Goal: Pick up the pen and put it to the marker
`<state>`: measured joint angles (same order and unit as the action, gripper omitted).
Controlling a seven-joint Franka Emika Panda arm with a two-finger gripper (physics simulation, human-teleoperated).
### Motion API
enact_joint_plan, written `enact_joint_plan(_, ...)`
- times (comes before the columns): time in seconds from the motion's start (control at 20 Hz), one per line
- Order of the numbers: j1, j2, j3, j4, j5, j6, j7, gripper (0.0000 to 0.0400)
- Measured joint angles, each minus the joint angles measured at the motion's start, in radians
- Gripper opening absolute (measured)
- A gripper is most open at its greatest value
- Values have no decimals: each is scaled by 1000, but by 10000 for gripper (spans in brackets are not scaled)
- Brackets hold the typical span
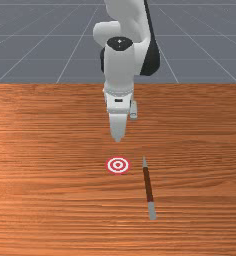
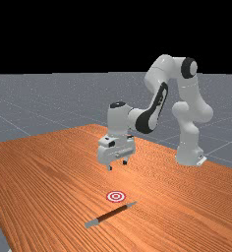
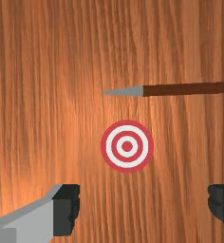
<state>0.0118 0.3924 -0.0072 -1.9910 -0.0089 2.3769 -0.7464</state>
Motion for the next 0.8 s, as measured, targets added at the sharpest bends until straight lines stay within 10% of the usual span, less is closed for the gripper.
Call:
enact_joint_plan(0.45, 18, 134, 8, 95, 0, -54, 22, 400)
enact_joint_plan(0.6, 52, 117, -24, 15, -51, 85, 77, 400)
enact_joint_plan(0.7, 65, 120, -37, 15, -72, 81, 97, 148)
enact_joint_plan(0.8, 46, 118, -20, 13, -44, 87, 66, 54)
